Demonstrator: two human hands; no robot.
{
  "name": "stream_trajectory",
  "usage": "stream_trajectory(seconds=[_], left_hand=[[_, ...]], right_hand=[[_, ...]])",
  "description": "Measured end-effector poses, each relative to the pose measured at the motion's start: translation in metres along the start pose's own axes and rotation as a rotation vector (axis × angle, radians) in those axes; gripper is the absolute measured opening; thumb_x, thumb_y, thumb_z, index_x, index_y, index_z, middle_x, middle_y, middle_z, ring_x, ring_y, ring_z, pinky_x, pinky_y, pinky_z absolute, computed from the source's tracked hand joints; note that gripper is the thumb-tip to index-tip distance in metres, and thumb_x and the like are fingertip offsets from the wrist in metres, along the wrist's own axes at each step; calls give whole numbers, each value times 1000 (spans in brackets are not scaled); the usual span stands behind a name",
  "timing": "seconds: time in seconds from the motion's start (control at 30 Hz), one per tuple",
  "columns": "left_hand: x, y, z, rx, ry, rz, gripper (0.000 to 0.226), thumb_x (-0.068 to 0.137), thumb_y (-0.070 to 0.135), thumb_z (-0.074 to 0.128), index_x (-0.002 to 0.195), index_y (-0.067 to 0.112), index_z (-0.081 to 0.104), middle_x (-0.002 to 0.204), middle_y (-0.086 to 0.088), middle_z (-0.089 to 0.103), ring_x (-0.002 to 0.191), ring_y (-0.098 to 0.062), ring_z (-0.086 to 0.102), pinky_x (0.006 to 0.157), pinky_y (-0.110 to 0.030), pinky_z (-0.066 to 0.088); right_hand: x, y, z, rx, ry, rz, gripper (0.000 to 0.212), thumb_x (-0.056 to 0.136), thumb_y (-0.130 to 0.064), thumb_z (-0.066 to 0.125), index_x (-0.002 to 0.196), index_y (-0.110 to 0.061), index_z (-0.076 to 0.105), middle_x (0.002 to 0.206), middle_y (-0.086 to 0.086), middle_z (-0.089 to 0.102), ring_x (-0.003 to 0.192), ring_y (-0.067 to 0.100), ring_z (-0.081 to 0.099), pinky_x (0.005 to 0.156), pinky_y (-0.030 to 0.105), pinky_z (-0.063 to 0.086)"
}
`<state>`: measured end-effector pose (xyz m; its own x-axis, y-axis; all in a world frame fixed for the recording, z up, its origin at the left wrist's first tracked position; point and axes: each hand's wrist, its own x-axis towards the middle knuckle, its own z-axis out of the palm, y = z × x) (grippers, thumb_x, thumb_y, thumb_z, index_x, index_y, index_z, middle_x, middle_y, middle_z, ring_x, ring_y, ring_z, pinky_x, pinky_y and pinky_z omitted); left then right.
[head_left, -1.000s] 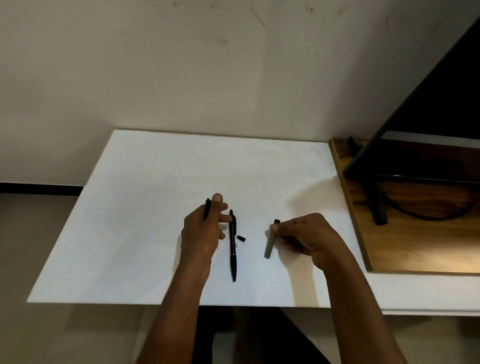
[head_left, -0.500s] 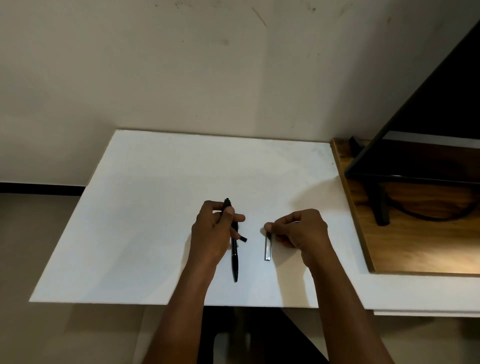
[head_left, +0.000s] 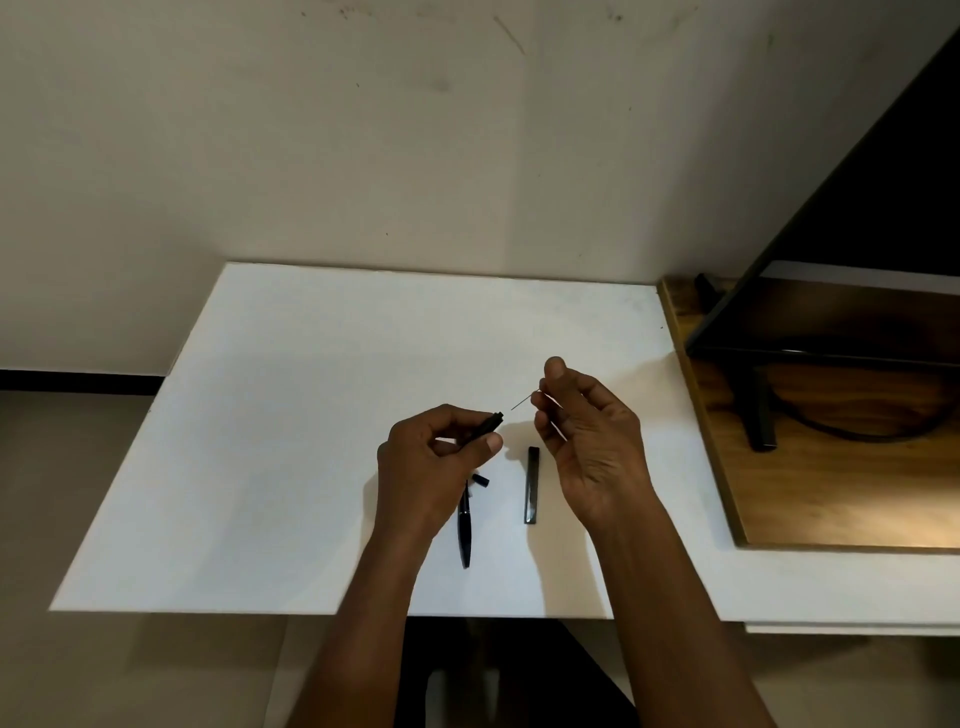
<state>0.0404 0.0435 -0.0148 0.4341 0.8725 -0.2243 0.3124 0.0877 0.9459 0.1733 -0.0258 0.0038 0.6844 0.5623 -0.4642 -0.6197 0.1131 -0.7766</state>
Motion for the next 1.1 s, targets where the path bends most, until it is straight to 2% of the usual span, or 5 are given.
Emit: stream_trajectory(seconds=[0.13,0.53,0.93,1.0,1.1], left_hand=[[0,0,-1,-3,-2,8,20,77,17,84,94,26,81,85,14,78,63,2,68,56,-5,48],[2,-1,-1,-9,-8,13,20,76,15,85,94,24,81,86,11,78,62,3,68,55,-4,47],[1,1,0,-38,-9,24,19,77,15,84,93,25,80,81,15,77,58,1,68,50,-6,47],[1,1,0,-37,-5,27,19,78,18,84,93,28,79,81,15,77,62,-1,70,54,-9,50],[2,0,-1,-24,8,9,18,79,23,83,96,30,79,86,11,78,71,-6,73,67,-23,59]], right_hand=[[0,0,1,-14,21,-18,30,61,-30,85,84,-12,76,76,2,75,71,13,72,67,23,60],[-2,5,5,-94,4,-28,20,63,-32,85,75,-19,77,74,-1,75,69,10,73,69,25,58],[-4,10,6,-202,-45,-31,20,71,-30,85,84,-17,77,80,-2,76,76,12,74,72,27,56],[-6,14,8,-282,-69,-66,19,75,-25,85,89,-16,76,81,0,77,78,15,74,74,31,54],[-7,19,15,-426,-69,-176,26,75,-23,86,97,-18,73,79,4,79,80,20,76,73,34,57]])
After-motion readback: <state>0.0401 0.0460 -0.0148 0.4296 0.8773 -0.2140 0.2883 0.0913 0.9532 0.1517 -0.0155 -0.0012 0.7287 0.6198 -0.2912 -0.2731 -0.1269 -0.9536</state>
